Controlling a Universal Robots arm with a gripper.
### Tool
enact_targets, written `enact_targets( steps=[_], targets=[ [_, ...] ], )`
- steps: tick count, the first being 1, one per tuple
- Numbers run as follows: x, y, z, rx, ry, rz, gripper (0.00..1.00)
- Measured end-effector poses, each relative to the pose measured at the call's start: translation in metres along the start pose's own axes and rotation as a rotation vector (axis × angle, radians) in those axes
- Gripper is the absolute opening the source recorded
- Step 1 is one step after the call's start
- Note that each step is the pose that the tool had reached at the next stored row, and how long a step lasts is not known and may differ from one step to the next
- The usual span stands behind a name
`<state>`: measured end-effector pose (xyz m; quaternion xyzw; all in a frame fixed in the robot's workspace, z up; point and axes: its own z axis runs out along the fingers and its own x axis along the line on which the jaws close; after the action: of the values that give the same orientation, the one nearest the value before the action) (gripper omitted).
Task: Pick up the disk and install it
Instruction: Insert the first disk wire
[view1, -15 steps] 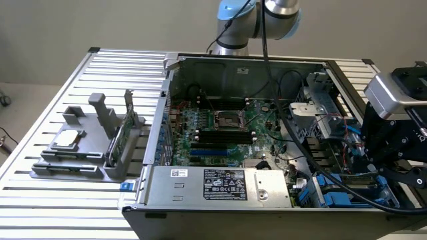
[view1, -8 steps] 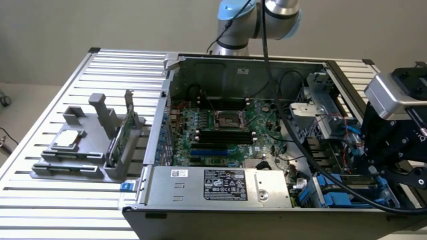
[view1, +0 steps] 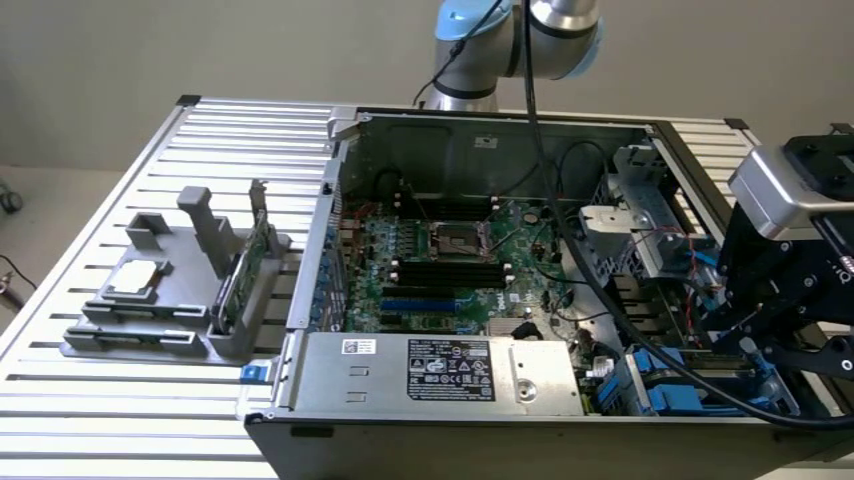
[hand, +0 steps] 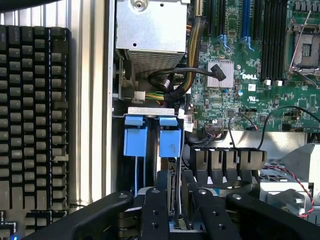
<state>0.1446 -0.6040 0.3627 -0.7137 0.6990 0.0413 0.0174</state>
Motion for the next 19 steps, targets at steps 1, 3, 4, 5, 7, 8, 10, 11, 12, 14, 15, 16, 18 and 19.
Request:
enact_targets(
  steps=[1,3,4,5,7,8,10,11,12,14,15,16,18,19],
  targets=[
    [0.0000,0.0000,0.0000,0.0011,-0.0007,0.010,0.27],
    [-0.0001,0.0000,-0.0002,0.0033,-0.0026,0.035,0.27],
    [0.0000,0.0000,-0.0001,0.0044,-0.0040,0.048,0.27],
    [0.0000,0.0000,0.0000,0.0056,-0.0061,0.062,0.27],
    [0.0000,0.0000,-0.0001,0.0078,-0.0099,0.088,0.27],
    [0.0000,0.0000,0.0000,0.0089,-0.0118,0.101,0.27],
    [0.0000,0.0000,0.0000,0.0111,-0.0156,0.127,0.27],
    [0.0000,0.0000,0.0000,0.0122,-0.0176,0.141,0.27],
    [0.0000,0.0000,0.0000,0.0133,-0.0195,0.154,0.27],
    [0.0000,0.0000,0.0000,0.0156,-0.0233,0.181,0.27],
    [0.0000,0.0000,0.0000,0.0167,-0.0252,0.194,0.27],
    [0.0000,0.0000,0.0000,0.0178,-0.0271,0.207,0.27],
    [0.0000,0.0000,0.0000,0.0200,-0.0308,0.233,0.27],
    [0.0000,0.0000,0.0000,0.0211,-0.0328,0.246,0.27]
  ],
)
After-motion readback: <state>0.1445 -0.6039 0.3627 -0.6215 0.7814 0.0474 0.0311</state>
